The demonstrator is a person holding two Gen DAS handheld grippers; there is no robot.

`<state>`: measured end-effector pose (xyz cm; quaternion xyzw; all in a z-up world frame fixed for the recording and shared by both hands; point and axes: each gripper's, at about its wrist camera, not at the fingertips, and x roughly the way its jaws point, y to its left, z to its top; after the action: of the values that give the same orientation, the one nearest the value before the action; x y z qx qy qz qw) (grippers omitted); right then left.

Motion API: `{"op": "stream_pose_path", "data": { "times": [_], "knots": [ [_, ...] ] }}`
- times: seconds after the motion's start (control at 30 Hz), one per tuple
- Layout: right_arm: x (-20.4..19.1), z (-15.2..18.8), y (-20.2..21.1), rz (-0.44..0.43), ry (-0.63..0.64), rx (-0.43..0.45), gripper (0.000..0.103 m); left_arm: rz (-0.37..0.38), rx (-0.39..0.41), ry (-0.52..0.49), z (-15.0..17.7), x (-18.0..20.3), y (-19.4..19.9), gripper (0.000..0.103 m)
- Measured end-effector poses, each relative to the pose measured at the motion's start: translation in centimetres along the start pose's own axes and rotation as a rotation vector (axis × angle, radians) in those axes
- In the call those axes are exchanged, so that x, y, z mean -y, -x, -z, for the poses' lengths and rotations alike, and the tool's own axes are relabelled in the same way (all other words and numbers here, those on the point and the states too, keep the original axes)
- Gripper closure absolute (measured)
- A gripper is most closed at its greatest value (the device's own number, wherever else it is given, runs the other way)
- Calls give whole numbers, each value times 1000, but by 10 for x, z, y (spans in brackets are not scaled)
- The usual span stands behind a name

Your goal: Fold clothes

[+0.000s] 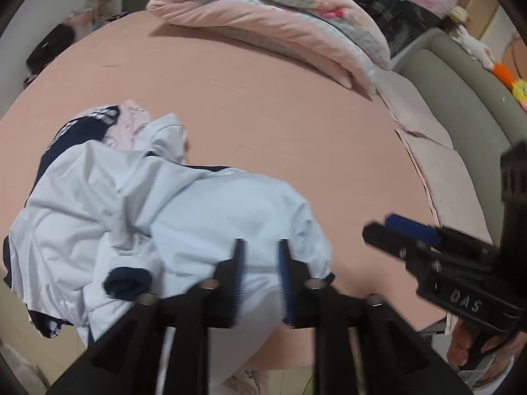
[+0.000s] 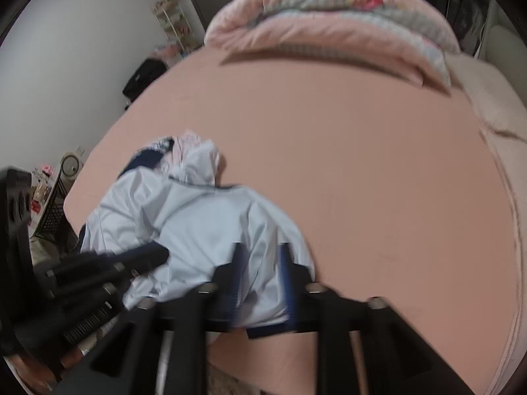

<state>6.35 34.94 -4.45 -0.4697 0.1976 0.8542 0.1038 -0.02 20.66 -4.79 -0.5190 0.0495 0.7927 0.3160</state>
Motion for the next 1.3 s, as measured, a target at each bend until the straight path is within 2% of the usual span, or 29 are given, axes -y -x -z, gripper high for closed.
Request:
{"op": "stream_pose_path", "data": {
  "times": [0.03, 0.07, 0.1, 0.3, 0.43, 0.67, 0.9, 1.03, 1.3],
  "knots": [
    [0, 1, -2, -1, -4, -3, 49, -8, 6, 9, 0, -5, 2, 31],
    [0, 2, -4, -1, -8, -6, 46, -17, 12, 20, 0, -10, 4, 20],
    [1, 3, -6, -2, -12, -9, 46, -19, 16, 32, 0, -15, 6, 16],
    [0, 4, -16, -11, -31, -32, 44, 12, 8, 108, -4, -37, 5, 16],
    [-2, 4, -22, -5, -31, -44, 43, 30, -17, 119, -3, -38, -2, 16],
    [-10, 11, -38, -7, -25, -78, 43, 56, -75, 158, 13, -42, -16, 16],
    [-22, 17, -61, 8, 1, -115, 43, 33, -106, 298, 32, -73, -15, 16],
    [-28, 17, -73, -6, -10, -132, 43, 14, -158, 344, 39, -88, -24, 16],
    [-44, 17, -98, -26, -4, -177, 43, -1, -207, 237, 53, -75, -34, 16]
  ]
}}
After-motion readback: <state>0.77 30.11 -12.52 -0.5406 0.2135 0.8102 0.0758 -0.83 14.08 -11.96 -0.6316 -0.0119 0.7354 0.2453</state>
